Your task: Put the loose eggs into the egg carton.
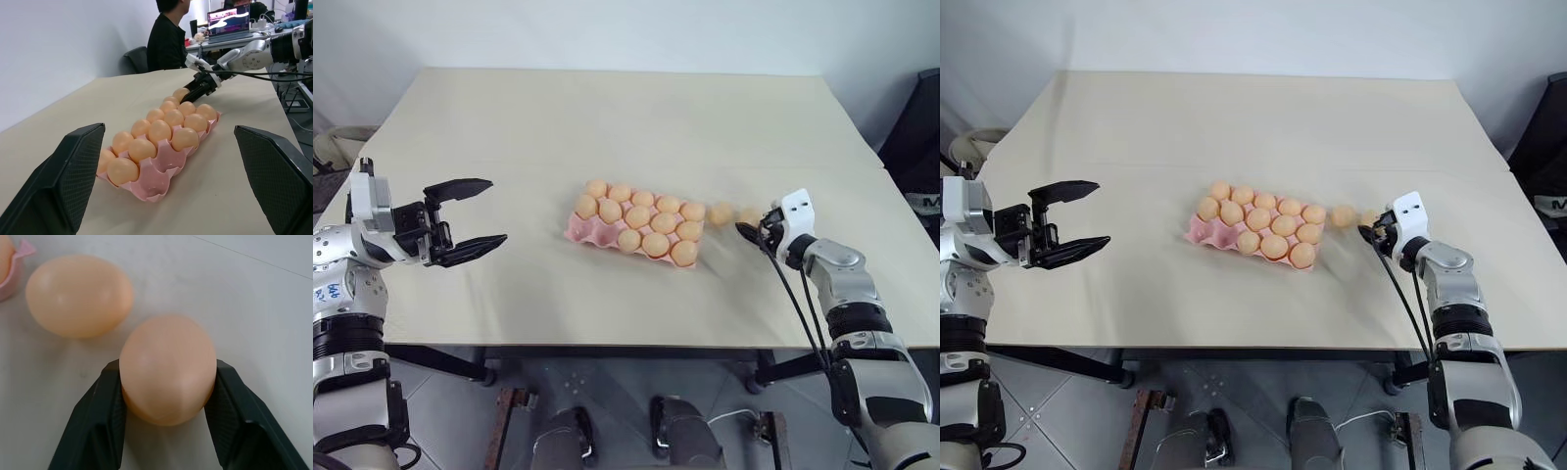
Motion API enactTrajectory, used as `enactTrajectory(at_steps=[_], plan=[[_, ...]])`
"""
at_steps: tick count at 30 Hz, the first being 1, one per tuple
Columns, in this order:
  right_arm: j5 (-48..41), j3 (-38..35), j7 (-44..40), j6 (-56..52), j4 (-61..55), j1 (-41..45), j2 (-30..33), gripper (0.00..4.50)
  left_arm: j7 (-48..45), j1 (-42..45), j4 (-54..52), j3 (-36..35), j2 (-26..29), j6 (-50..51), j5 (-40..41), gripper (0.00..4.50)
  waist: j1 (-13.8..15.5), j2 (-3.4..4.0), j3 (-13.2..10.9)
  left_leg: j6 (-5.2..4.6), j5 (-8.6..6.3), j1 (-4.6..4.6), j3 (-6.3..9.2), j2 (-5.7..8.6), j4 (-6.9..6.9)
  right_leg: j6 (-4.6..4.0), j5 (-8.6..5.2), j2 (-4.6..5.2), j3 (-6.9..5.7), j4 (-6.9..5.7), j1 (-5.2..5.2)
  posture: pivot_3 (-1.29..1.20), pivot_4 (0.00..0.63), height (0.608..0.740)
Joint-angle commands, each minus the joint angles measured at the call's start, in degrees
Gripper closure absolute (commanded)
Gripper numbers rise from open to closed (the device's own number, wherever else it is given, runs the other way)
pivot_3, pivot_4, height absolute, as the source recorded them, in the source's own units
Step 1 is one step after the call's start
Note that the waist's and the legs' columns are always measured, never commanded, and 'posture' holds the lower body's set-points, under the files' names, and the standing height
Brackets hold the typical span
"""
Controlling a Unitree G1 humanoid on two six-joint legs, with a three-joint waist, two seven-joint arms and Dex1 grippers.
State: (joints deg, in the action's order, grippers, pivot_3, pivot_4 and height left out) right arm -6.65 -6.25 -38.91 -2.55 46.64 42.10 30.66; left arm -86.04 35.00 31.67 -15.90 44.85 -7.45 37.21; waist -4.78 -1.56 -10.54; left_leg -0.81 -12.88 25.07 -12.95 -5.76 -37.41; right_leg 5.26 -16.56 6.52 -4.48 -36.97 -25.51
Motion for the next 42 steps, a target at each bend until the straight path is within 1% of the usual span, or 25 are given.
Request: enactTrajectory(at_steps=[1, 6, 11, 14, 15, 19, 22, 23, 27, 30, 35, 42], plan=[[-1.5, -1.5, -0.6, -1.0, -7.2, -1.0, 1.6, 2.37, -3.7, -0.4, -2.2, -1.7, 0.5, -0.4, 0.7, 0.00, -0.1, 0.01, 0.0, 0.00, 0.00, 0.00, 0.00, 0.00, 0.00, 0.00, 0.00, 0.00, 0.00, 0.00, 0.00, 0.00, 0.150, 0.740], [-3.9, -2.3, -0.2, -9.2, -22.2, -2.9, 2.6, 2.37, -4.0, -0.1, -1.7, -1.7, 0.5, -0.3, 0.7, 0.00, -0.2, 0.02, 0.0, 0.01, 0.01, -0.02, 0.00, -0.02, -0.01, 0.00, 0.00, 0.00, 0.04, -0.04, -0.02, 0.00, 0.150, 0.740], [-7.8, -0.6, 1.8, -21.7, -41.7, -4.3, 0.1, 2.37, -4.4, -0.1, -1.4, -1.7, 0.5, -0.3, 0.8, 0.00, 0.0, 0.02, 0.0, 0.01, 0.01, -0.01, 0.05, -0.05, 0.02, -0.04, -0.02, 0.00, 0.02, -0.05, -0.05, 0.00, 0.150, 0.740], [-10.6, 2.2, 3.9, -29.4, -52.0, -4.2, -3.8, 2.37, -4.5, -0.3, -1.5, -1.7, 0.5, -0.2, 0.9, 0.00, 0.0, 0.02, 0.0, 0.00, 0.00, 0.01, 0.05, -0.05, 0.05, -0.05, -0.02, 0.00, 0.02, -0.02, -0.06, 0.00, 0.150, 0.740], [-11.2, 2.8, 4.5, -31.2, -54.1, -4.1, -4.8, 2.37, -4.5, -0.3, -1.6, -1.7, 0.5, -0.2, 0.9, 0.00, -0.1, 0.02, 0.0, 0.00, -0.01, 0.01, 0.05, -0.05, 0.06, -0.06, -0.03, 0.00, 0.02, -0.02, -0.07, 0.00, 0.150, 0.740], [-12.9, 9.5, 6.4, -38.3, -60.1, -2.1, -11.7, 2.37, -4.6, -0.3, -1.3, -1.7, 0.6, -0.1, 0.8, 0.00, 0.0, 0.01, 0.0, -0.07, -0.05, 0.03, 0.06, -0.06, 0.09, -0.09, -0.04, -0.01, -0.01, -0.02, -0.09, 0.00, 0.150, 0.740], [-12.8, 12.0, 7.4, -39.8, -61.2, -1.8, -14.5, 2.37, -4.5, -0.5, -1.7, -1.7, 0.6, 0.0, 0.9, 0.00, 0.1, 0.01, 0.0, -0.07, -0.05, 0.06, 0.06, -0.05, 0.10, -0.10, -0.04, 0.00, -0.03, 0.00, -0.10, 0.00, 0.150, 0.740], [-11.9, 13.9, 7.9, -39.5, -60.5, -1.7, -15.8, 2.37, -4.5, -0.8, -2.1, -1.9, 0.7, 0.2, 1.1, 0.00, 0.1, -0.02, 0.0, -0.07, -0.05, 0.08, 0.05, -0.04, 0.10, -0.09, -0.04, 0.00, -0.04, 0.03, -0.10, 0.00, 0.150, 0.740], [-7.9, 19.2, 9.4, -37.3, -56.0, -1.0, -18.5, 2.37, -4.0, -2.9, -4.3, -2.9, 1.3, 1.4, 1.7, 0.00, 0.1, -0.05, 0.0, -0.04, -0.05, 0.11, 0.03, -0.02, 0.11, -0.08, -0.04, 0.01, -0.05, 0.09, -0.10, 0.00, 0.150, 0.740], [-5.4, 21.5, 9.8, -35.4, -52.4, -0.2, -19.6, 2.37, -3.8, -4.8, -6.0, -3.9, 1.9, 2.3, 2.2, 0.00, 0.0, -0.06, 0.0, -0.03, -0.04, 0.12, 0.03, -0.02, 0.11, -0.08, -0.04, 0.01, -0.07, 0.09, -0.11, 0.00, 0.150, 0.740], [-2.3, 23.3, 10.9, -32.0, -46.0, 1.7, -22.9, 2.37, -2.8, -6.8, -7.7, -5.5, 2.7, 3.1, 2.3, 0.00, -0.1, -0.06, 0.0, 0.15, -0.10, 0.11, 0.02, -0.03, 0.17, -0.08, -0.04, -0.01, -0.07, 0.08, -0.14, 0.00, 0.150, 0.740], [-0.2, 24.0, 10.3, -28.9, -41.3, 3.2, -25.7, 2.37, -2.7, -9.2, -8.9, -7.9, 4.2, 4.1, 2.4, 0.00, -0.2, -0.06, 0.0, 0.20, -0.05, 0.10, -0.02, -0.06, 0.27, -0.10, -0.05, -0.07, -0.06, 0.09, -0.19, 0.00, 0.150, 0.740]])
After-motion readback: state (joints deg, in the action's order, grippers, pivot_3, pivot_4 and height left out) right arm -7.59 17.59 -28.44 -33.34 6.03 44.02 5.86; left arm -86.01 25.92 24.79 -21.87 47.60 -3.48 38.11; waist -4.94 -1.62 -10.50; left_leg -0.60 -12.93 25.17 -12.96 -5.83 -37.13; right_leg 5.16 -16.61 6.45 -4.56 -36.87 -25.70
